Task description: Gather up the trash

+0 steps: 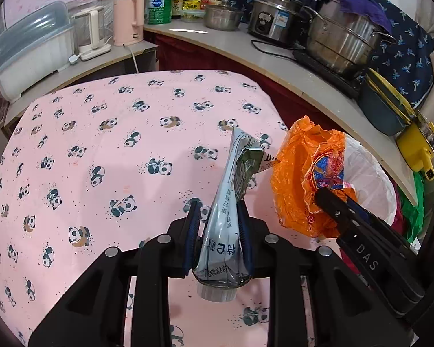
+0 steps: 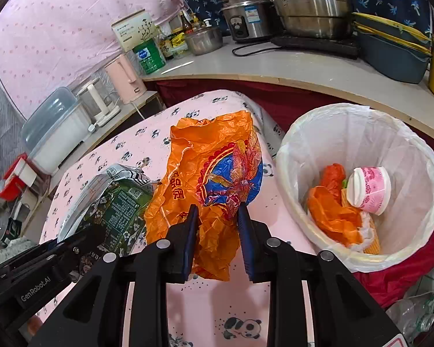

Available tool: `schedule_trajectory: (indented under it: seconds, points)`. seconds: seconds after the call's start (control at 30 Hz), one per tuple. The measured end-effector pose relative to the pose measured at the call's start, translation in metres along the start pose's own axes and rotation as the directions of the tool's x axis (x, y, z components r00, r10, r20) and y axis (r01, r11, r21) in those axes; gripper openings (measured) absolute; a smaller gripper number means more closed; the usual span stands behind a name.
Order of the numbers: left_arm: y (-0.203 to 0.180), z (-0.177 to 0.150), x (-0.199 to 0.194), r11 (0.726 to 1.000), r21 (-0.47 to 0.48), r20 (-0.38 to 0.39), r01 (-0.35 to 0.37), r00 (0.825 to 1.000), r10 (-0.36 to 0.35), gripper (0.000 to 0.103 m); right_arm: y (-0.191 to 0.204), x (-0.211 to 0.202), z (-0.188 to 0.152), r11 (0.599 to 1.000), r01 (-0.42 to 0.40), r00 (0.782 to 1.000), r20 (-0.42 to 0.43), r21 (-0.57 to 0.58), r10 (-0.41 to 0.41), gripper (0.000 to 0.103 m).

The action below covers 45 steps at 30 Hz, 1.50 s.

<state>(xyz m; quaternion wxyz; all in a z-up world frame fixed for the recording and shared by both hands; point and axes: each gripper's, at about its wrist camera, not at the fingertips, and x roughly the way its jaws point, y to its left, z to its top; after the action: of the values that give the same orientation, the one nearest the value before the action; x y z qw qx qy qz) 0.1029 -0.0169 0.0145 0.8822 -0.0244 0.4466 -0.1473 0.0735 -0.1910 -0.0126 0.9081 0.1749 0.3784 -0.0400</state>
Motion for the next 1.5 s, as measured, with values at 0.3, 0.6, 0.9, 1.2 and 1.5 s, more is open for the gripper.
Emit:
schedule_trajectory:
  seconds: [0.3, 0.6, 0.9, 1.2, 1.5]
  points:
    - [-0.032, 0.002, -0.013, 0.999, 0.050, 0.025, 0.020, 0.999, -0.021, 0.023, -0.029, -0.026, 0.003, 0.998, 0.022, 0.998, 0.050, 0.054, -0.025, 0.026]
    - [-0.068, 0.002, -0.013, 0.993, 0.109, 0.021, 0.046, 0.999, -0.048, 0.023, -0.066, -0.048, 0.004, 0.992, 0.049, 0.994, 0.092, 0.115, -0.060, 0.026]
    - [-0.102, 0.011, -0.011, 0.985, 0.153, 0.009, 0.085, 0.996, -0.087, 0.000, -0.109, -0.073, 0.011, 0.978, 0.071, 0.984, 0.149, 0.195, -0.101, 0.026]
    - [-0.101, 0.012, -0.003, 0.982, 0.180, 0.000, 0.059, 0.998, -0.060, 0.000, -0.135, -0.080, 0.005, 0.968, 0.082, 0.981, 0.150, 0.238, -0.120, 0.026]
    - [-0.048, -0.032, -0.008, 0.991, 0.129, -0.087, 0.037, 0.996, -0.026, 0.032, -0.120, -0.075, -0.007, 0.976, 0.073, 0.987, 0.124, 0.204, -0.099, 0.026]
